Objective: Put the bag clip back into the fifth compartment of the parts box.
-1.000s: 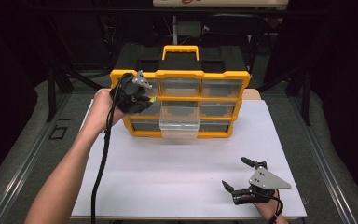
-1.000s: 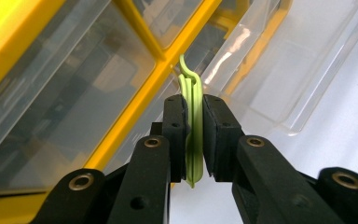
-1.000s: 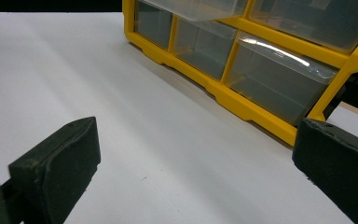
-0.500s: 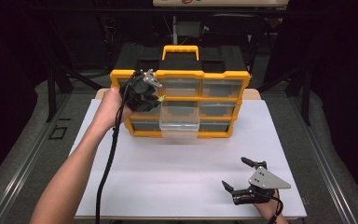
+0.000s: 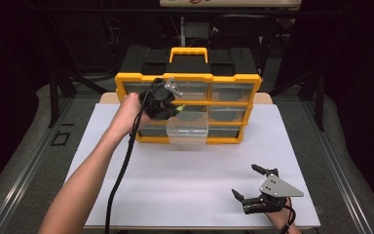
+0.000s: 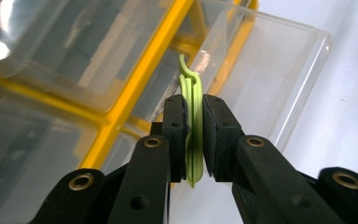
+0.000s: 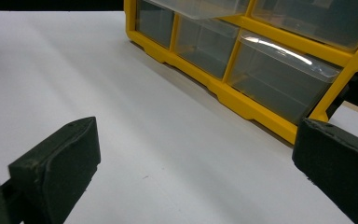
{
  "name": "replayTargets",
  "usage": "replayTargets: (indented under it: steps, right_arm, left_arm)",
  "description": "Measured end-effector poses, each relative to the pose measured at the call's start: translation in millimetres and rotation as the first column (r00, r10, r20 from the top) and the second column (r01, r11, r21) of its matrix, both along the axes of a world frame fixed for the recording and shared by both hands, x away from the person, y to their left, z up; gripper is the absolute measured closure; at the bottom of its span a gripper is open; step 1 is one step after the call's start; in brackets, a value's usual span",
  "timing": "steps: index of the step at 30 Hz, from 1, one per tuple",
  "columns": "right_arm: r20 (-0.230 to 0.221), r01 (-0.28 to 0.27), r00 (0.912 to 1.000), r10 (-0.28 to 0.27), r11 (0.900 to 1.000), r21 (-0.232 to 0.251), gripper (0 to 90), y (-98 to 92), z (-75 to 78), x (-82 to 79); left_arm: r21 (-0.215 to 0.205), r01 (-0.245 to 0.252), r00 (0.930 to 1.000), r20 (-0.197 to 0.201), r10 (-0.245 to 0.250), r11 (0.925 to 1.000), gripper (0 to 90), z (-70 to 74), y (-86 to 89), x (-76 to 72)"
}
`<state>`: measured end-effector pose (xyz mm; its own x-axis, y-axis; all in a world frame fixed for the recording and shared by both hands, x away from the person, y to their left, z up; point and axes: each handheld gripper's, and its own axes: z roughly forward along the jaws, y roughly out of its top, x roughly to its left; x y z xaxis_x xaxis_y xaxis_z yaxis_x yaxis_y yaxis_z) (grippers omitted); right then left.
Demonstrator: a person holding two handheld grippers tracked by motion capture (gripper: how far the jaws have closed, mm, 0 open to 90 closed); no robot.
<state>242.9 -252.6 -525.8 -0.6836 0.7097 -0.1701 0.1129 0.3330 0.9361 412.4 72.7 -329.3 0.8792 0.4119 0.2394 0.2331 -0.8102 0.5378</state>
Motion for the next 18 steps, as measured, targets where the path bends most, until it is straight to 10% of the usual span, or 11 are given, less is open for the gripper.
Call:
replayTargets:
  steps: [12,18]
  right_arm:
    - [-0.002,-0.007,1.0000,0.007,1.000,-0.002,0.4,0.6,0.2,0.0]
    - [0.000,-0.002,1.0000,0.002,1.000,0.001,0.4,-1.1,0.5,-1.2]
  left_arm:
    - [0.002,0.025,0.9991,-0.035,-0.025,0.9997,79.6,-15.2,-13.0,3.7]
    - [-0.088,0.004,0.9987,-0.051,-0.008,0.9962,46.7,-12.2,0.2,5.7]
